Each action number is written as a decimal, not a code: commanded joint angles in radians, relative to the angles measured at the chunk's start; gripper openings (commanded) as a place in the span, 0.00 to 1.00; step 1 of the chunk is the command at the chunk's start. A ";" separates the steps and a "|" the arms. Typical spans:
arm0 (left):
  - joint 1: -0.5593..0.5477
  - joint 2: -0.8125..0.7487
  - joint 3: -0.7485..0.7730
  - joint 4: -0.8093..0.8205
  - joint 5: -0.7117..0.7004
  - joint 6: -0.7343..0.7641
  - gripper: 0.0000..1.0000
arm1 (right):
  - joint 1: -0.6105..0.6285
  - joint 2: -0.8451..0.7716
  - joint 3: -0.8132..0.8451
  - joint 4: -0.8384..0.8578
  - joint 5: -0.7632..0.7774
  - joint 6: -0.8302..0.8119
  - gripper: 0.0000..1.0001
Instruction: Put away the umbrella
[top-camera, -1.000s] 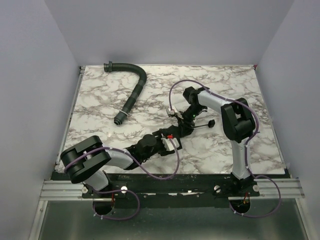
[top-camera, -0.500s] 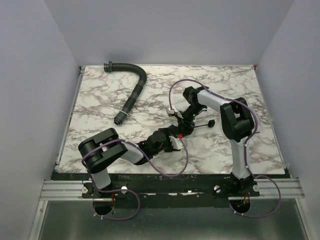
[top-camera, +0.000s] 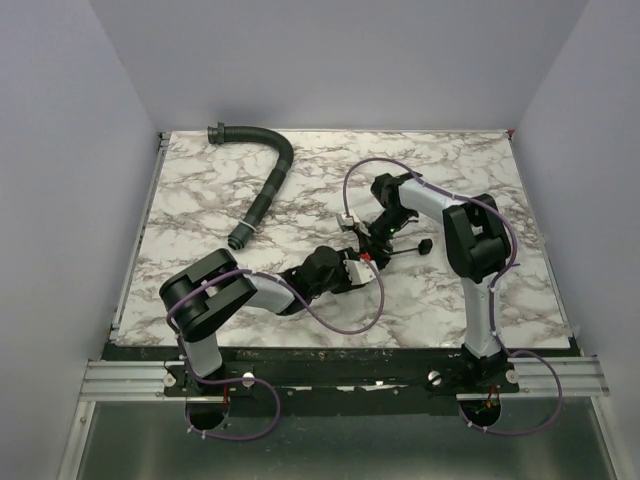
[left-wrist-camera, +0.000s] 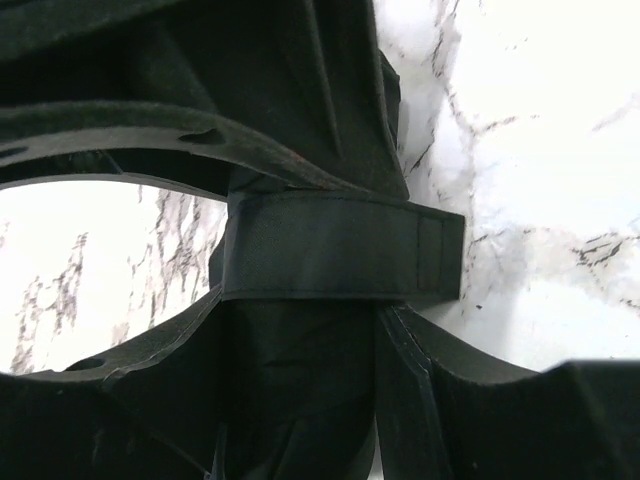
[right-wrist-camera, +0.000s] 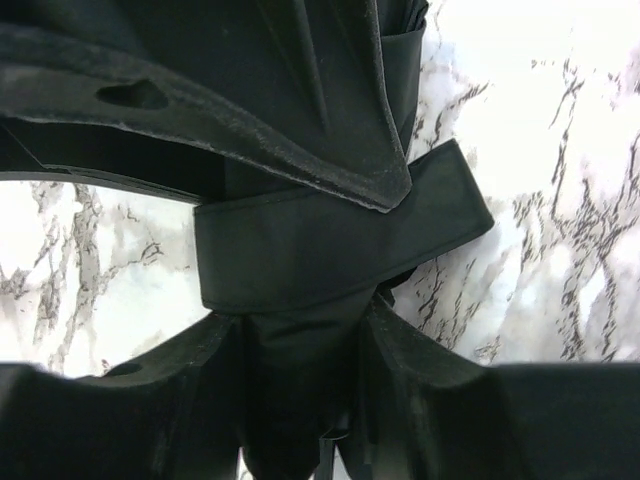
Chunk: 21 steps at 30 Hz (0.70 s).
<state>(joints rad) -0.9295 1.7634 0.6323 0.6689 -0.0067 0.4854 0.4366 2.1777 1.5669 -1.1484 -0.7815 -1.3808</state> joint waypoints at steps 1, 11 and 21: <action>0.052 0.072 0.005 -0.260 0.173 -0.234 0.00 | -0.007 0.052 -0.120 -0.095 0.099 0.010 0.49; 0.137 0.180 0.036 -0.316 0.412 -0.469 0.00 | -0.059 -0.207 -0.218 0.174 0.009 -0.056 0.84; 0.236 0.267 0.061 -0.330 0.558 -0.599 0.00 | -0.060 -0.310 -0.440 0.384 0.145 -0.177 0.89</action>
<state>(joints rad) -0.7841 1.8961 0.7509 0.6910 0.5034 0.1261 0.3565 1.8992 1.2148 -0.8143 -0.7418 -1.3659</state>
